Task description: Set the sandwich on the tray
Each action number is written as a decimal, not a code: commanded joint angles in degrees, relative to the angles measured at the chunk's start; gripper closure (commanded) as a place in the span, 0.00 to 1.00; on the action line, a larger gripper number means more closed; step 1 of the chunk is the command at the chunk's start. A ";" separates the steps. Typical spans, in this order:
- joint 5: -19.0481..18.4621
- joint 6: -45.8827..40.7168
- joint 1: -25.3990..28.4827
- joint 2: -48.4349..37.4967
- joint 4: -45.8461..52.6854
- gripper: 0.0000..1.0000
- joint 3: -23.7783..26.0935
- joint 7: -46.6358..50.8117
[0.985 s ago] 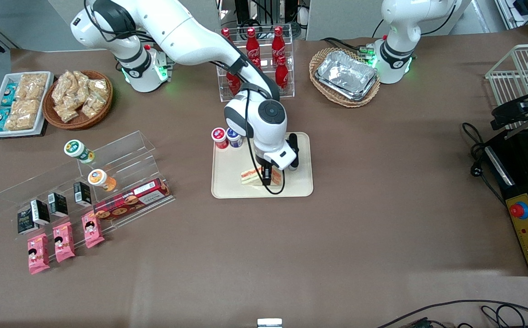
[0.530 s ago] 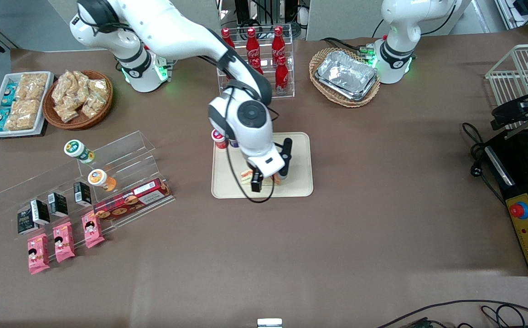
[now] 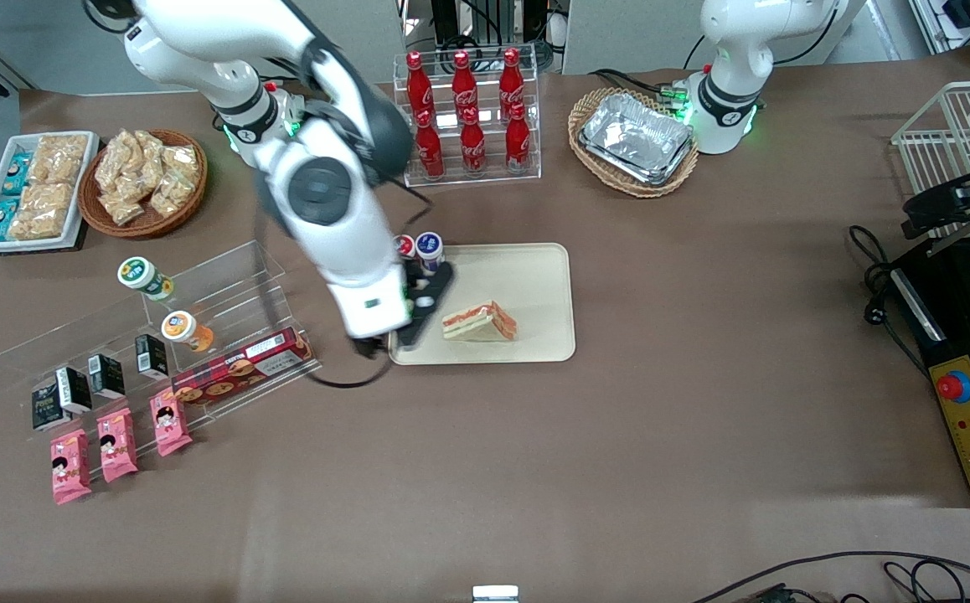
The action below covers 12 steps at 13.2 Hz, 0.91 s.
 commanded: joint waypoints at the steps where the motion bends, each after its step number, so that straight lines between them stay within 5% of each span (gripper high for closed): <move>1: 1.28 -8.12 -8.51 -6.95 -1.28 0.00 0.50 2.46; 7: -0.03 -16.06 -19.17 -15.05 -1.28 0.00 -0.98 3.51; 12: -0.48 -17.11 -19.35 -19.53 -0.93 0.00 -7.67 24.83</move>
